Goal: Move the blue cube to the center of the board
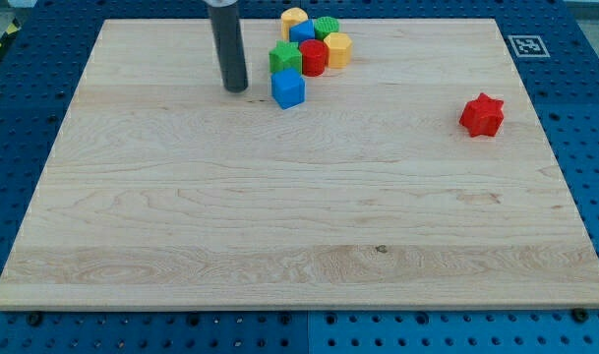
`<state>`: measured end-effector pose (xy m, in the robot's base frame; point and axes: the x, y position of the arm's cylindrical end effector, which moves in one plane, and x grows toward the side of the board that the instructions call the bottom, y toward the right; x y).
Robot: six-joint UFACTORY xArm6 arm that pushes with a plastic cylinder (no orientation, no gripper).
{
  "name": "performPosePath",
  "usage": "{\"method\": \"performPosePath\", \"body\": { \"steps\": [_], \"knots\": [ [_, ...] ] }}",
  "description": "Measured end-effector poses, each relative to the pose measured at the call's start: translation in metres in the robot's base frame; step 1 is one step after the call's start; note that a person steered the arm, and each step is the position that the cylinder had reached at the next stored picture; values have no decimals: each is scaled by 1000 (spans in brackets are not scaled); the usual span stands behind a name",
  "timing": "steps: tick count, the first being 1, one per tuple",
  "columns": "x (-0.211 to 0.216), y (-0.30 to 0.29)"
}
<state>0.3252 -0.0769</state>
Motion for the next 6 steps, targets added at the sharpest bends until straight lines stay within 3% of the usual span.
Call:
{"method": "performPosePath", "body": {
  "steps": [2, 4, 5, 6],
  "knots": [
    [12, 75],
    [64, 77],
    [66, 64],
    [47, 15]
  ]
}}
